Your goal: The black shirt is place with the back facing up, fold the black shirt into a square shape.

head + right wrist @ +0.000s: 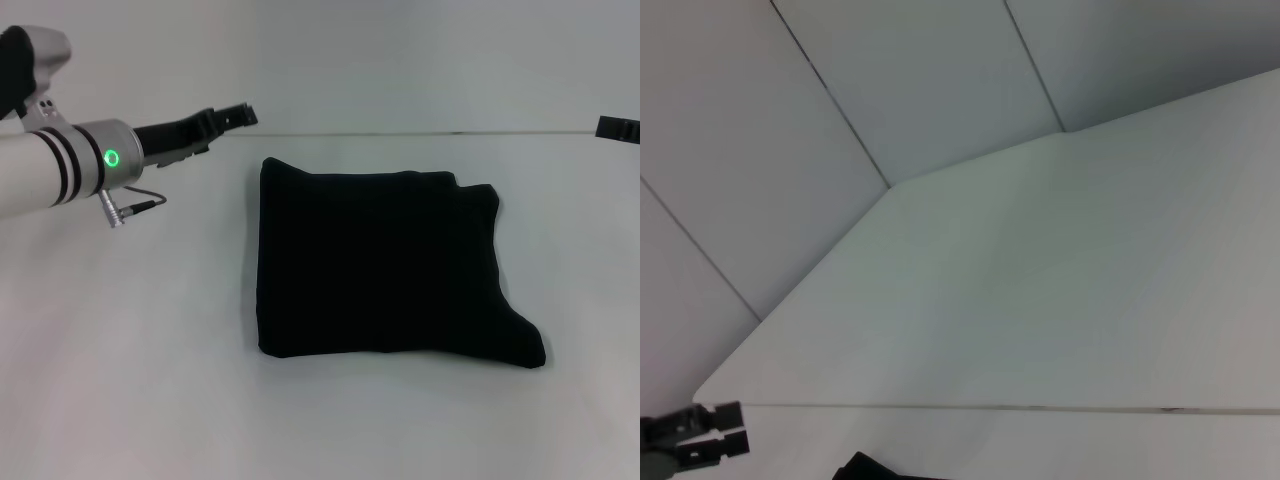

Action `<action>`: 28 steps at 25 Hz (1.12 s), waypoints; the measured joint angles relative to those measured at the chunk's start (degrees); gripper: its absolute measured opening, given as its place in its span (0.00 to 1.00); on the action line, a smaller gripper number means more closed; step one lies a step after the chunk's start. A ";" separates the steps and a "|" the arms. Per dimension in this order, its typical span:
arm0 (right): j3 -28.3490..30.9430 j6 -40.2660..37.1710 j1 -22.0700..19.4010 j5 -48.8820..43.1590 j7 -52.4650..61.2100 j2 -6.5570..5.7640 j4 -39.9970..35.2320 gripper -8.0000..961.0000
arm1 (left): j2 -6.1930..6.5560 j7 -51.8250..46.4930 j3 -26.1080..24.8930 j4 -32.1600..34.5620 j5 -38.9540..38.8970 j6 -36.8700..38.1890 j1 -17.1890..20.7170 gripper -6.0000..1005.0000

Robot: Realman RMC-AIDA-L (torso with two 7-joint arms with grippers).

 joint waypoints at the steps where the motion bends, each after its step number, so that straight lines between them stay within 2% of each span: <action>1: -0.22 0.19 0.17 -0.03 0.10 0.08 0.02 0.94 | 0.06 -1.23 2.70 -0.09 0.01 -1.87 0.06 0.96; 6: -1.76 1.66 0.94 -0.54 0.70 0.65 -0.07 0.94 | 0.09 -7.05 11.98 -0.22 0.03 -6.72 0.45 0.96; 14: -3.69 3.43 1.42 -0.55 0.66 1.30 0.03 0.94 | -0.51 -7.96 18.17 -0.63 0.11 -8.02 0.09 0.96; 18: -3.81 3.45 1.48 -0.54 0.58 1.38 0.05 0.94 | -1.07 -7.62 19.27 -0.60 0.12 -8.72 0.08 0.96; 22: -3.93 3.45 1.51 -0.55 0.64 1.56 0.09 0.94 | -2.17 -7.24 19.38 -0.46 0.12 -8.81 -0.52 0.95; 28: -3.62 3.44 1.51 -0.53 0.37 2.13 -0.02 0.94 | -4.56 -6.08 19.43 -0.83 0.07 -9.74 -1.47 0.94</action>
